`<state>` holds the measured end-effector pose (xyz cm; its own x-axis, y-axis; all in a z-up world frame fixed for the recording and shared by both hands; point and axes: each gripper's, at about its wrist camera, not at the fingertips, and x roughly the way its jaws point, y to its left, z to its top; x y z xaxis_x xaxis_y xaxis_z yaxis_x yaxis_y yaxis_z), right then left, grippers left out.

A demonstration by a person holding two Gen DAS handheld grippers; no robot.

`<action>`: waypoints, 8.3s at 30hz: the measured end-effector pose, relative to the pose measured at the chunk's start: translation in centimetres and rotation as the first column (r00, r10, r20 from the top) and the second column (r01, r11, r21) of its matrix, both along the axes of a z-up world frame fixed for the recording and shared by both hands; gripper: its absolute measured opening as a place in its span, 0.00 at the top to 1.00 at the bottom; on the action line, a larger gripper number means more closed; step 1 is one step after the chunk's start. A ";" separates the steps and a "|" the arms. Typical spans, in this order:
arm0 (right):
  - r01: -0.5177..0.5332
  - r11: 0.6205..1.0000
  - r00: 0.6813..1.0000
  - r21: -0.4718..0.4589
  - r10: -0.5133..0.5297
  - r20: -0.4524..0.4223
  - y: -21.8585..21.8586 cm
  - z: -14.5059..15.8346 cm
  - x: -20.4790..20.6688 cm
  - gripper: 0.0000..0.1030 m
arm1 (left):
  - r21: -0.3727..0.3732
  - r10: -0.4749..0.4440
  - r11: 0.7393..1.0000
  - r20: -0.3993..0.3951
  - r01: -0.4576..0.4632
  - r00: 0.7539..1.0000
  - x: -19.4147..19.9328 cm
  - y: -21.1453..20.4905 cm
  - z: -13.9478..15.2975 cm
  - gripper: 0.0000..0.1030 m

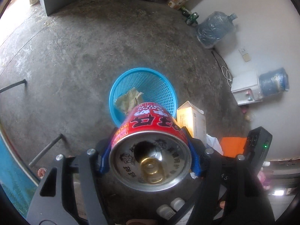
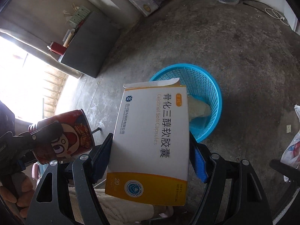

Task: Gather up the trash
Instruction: 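Carry the box and can over the blue wastebasket and open both grippers, then move both tools back from the wastebasket to the table, then move the left tool to the green bottle while the right tool approaches the pink sponge, then close the right gripper on the pink sponge while the left gripper closes on the green bottle, then lift the pink sponge with the right gripper while the left gripper holds the green bottle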

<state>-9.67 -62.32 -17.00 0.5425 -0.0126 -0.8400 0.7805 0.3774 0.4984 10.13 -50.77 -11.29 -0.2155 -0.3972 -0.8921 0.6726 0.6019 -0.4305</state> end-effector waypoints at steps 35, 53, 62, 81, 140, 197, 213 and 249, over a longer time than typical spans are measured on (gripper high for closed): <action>-0.030 0.989 0.999 -0.147 0.023 -0.045 1.6 -0.5 -2.1 0.26 | -0.318 0.104 0.948 0.202 -0.035 0.974 -1.8 12.2 13.5 0.22; -0.246 0.846 0.965 -0.472 0.257 -0.042 15.7 13.9 3.2 0.07 | -0.306 0.274 0.938 0.362 -0.164 0.891 -3.1 31.9 15.1 0.10; -0.455 0.615 0.871 -0.643 0.458 -0.178 27.2 19.1 10.4 0.06 | -0.380 0.519 0.846 0.422 -0.375 0.743 -2.6 43.5 16.0 0.08; -0.816 0.444 0.458 -0.370 0.887 0.053 42.0 18.4 16.5 0.06 | -0.473 0.780 0.622 0.306 -0.624 0.546 0.4 60.6 12.4 0.08; -0.932 0.068 0.137 -0.356 0.976 -0.172 49.5 18.5 42.0 0.07 | -0.280 0.830 0.556 0.244 -0.783 0.502 6.0 62.4 9.1 0.42; -0.922 0.289 0.336 -0.257 0.928 -0.163 49.7 15.2 22.4 0.17 | -0.169 0.768 0.633 0.264 -0.756 0.584 4.7 61.5 8.4 0.31; -0.948 0.270 0.297 -0.169 0.941 -0.162 49.5 13.1 22.0 0.12 | -0.088 0.698 0.701 0.289 -0.708 0.655 2.5 60.3 8.0 0.38; -0.961 0.179 0.227 -0.211 0.945 -0.236 51.3 12.6 21.7 0.15 | 0.028 0.615 0.739 0.380 -0.673 0.691 2.3 58.8 6.4 0.42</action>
